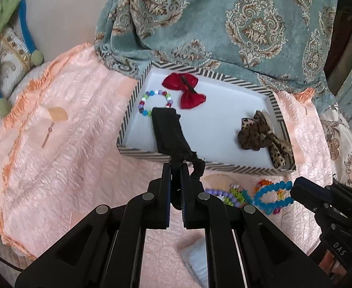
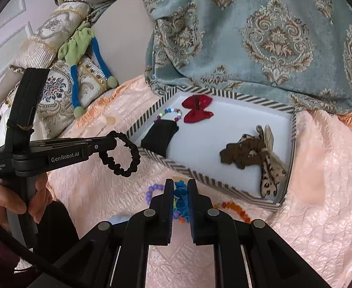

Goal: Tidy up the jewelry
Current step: 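Grasp the black scrunchie with the left gripper while the right gripper grasps the blue beaded bracelet, then carry the scrunchie and blue bracelet into the tray and open both grippers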

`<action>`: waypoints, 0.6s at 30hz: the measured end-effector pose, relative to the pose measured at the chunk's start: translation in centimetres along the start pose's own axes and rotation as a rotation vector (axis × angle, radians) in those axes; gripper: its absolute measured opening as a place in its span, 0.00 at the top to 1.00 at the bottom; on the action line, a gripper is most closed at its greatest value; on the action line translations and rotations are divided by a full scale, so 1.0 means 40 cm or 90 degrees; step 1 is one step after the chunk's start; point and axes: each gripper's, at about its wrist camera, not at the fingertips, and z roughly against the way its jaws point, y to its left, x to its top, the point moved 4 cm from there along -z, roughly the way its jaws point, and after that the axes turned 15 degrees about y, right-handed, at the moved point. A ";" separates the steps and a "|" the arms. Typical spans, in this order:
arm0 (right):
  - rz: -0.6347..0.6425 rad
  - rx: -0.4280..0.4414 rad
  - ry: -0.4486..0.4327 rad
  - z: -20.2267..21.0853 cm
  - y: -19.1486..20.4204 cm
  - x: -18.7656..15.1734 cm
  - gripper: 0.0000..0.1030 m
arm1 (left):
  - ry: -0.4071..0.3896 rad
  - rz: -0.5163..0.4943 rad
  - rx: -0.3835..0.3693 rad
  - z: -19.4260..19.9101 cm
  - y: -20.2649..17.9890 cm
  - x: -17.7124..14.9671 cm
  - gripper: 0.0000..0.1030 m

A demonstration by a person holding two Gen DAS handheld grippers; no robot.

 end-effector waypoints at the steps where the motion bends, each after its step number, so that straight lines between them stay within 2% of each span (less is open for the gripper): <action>1: -0.001 0.001 -0.002 0.004 -0.003 0.004 0.90 | -0.002 -0.001 0.001 0.002 -0.003 0.003 0.95; 9: -0.021 0.003 -0.014 0.019 -0.035 0.052 0.90 | -0.019 -0.011 0.016 0.009 -0.028 0.032 0.95; 18: -0.032 -0.001 -0.012 -0.007 -0.068 0.121 0.90 | -0.013 -0.021 0.023 -0.022 -0.054 0.079 0.94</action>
